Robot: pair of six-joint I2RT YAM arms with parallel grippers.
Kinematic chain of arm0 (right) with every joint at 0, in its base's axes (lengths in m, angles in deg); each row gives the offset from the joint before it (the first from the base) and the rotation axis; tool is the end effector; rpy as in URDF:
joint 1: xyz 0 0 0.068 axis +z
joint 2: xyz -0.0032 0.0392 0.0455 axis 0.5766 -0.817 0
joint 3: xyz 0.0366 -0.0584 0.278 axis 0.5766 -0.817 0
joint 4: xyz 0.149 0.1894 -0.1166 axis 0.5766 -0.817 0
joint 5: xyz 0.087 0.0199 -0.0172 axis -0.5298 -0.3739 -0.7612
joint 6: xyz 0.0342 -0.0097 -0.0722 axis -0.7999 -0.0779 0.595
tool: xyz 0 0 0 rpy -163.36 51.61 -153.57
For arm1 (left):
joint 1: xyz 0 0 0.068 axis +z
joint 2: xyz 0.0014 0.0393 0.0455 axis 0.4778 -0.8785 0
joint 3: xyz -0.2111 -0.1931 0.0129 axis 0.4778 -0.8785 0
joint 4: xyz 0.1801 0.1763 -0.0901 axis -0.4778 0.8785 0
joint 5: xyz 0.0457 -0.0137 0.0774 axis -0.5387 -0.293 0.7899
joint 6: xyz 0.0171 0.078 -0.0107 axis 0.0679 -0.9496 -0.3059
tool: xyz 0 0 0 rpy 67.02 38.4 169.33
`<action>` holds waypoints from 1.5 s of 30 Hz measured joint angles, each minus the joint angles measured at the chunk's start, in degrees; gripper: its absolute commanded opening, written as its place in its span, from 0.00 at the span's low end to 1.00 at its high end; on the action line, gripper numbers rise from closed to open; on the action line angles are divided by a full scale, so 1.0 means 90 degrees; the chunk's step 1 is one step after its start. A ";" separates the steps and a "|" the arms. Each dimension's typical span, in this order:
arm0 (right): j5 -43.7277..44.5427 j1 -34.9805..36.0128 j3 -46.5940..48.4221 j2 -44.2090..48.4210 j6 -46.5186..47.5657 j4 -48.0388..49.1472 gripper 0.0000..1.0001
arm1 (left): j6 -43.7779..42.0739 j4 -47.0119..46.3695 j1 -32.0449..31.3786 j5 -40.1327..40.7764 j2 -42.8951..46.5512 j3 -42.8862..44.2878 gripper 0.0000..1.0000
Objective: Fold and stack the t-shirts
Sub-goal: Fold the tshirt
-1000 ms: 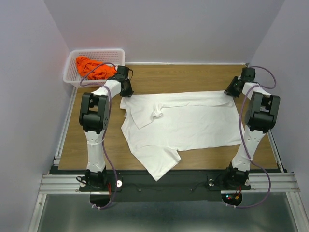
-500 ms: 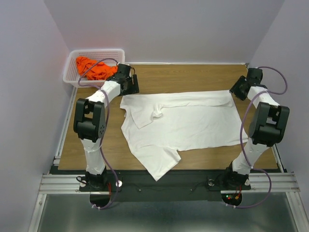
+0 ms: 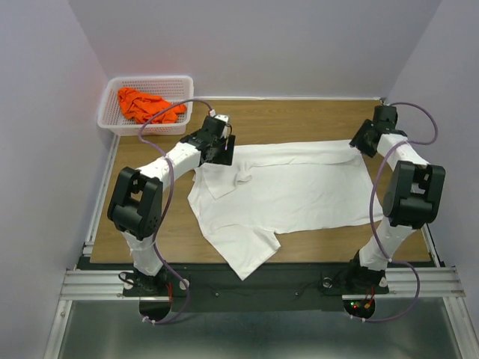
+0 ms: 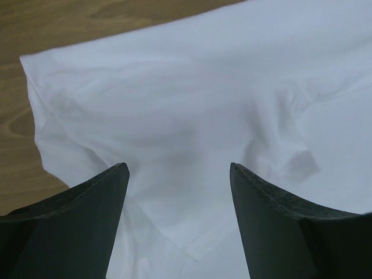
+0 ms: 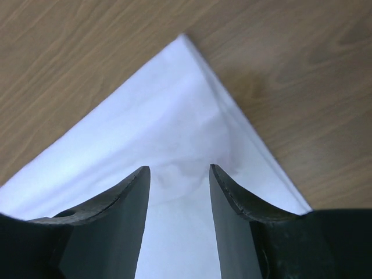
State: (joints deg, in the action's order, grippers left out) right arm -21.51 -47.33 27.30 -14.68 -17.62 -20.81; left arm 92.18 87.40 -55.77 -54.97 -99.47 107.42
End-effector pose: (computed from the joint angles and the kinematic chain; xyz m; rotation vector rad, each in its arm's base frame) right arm 0.4224 -0.0931 0.2124 0.7555 2.2983 0.0506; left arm 0.3925 -0.1949 0.2344 0.3199 2.2817 -0.2238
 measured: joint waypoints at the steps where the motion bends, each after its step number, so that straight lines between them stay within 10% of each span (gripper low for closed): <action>1: 0.0002 0.0104 0.0073 -0.0073 0.0097 -0.0002 0.50 | -0.0015 -0.0029 0.0010 0.0034 0.0010 -0.0151 0.82; 18: 0.0219 0.0988 0.0328 -0.0896 0.0998 0.0002 0.48 | -0.0063 -0.1066 0.0078 0.0539 0.0629 -0.1452 0.82; 36: 0.0408 0.1064 -0.1156 0.0447 0.0250 -0.0163 0.49 | -0.0070 -0.1134 0.0034 0.0272 0.0629 -0.1452 0.82; 45: 0.0437 0.0384 -0.1229 0.1064 -0.1059 -0.0136 0.70 | -0.0202 -0.0962 -0.0274 0.0143 0.0629 -0.1379 0.82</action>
State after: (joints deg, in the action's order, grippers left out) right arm -17.58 -43.88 16.24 -5.11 -27.15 -22.03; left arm 90.36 78.75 -58.24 -53.68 -93.81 95.01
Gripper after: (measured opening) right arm 0.687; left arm 0.819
